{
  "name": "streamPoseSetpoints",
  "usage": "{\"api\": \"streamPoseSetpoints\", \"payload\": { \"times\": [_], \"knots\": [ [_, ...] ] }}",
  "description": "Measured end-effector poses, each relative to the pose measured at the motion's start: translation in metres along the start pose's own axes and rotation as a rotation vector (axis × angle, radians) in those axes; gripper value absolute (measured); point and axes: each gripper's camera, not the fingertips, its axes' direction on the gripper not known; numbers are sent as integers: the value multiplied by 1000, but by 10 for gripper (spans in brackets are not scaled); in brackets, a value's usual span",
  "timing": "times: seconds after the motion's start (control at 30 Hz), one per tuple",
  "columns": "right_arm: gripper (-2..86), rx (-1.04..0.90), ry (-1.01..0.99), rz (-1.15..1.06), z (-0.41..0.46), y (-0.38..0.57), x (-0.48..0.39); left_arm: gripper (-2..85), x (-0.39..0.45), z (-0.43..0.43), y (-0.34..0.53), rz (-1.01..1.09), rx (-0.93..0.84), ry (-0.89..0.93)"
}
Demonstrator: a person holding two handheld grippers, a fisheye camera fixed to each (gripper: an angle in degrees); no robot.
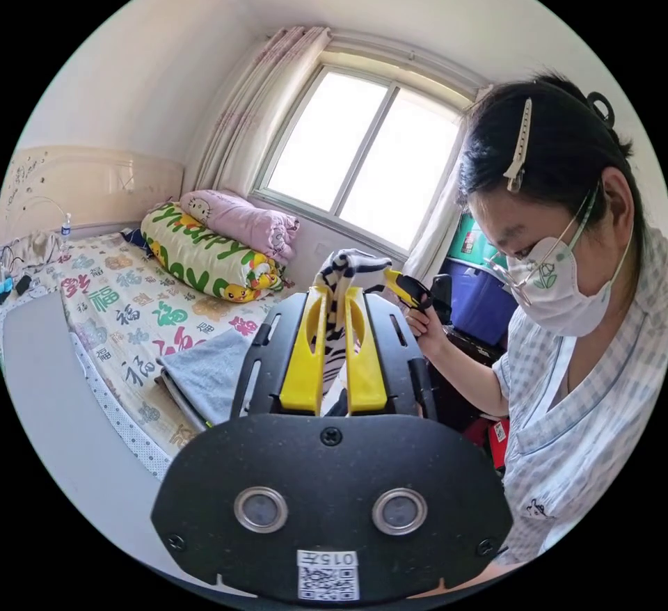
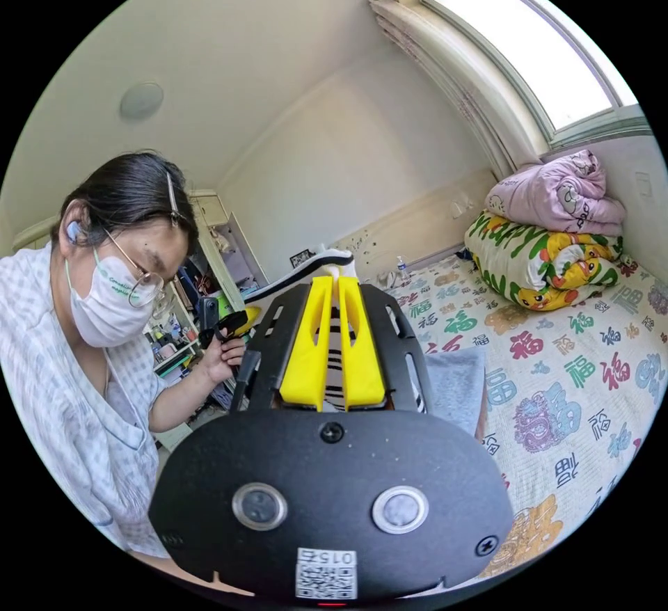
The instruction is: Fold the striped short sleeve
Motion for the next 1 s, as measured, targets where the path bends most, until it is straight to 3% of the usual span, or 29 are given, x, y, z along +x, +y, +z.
{"api": "streamPoseSetpoints", "payload": {
  "times": [0.3, 0.43, 0.57, 0.67, 1.0],
  "knots": [
    [5, -126, 63, 39, 71, -18, 103, 39, -97, 111, 3, -114, -72, -28],
    [5, -317, 226, 118, 193, -19, 197, 38, -205, 184, 16, -281, -153, -139],
    [6, -622, 454, 241, 339, 9, 301, 41, -323, 279, 52, -484, -389, -299],
    [9, -736, 566, 283, 391, 19, 339, 43, -371, 314, 70, -592, -391, -311],
    [18, -722, 416, 210, 400, -20, 330, 40, -430, 346, 84, -602, -368, -155]
  ]
}}
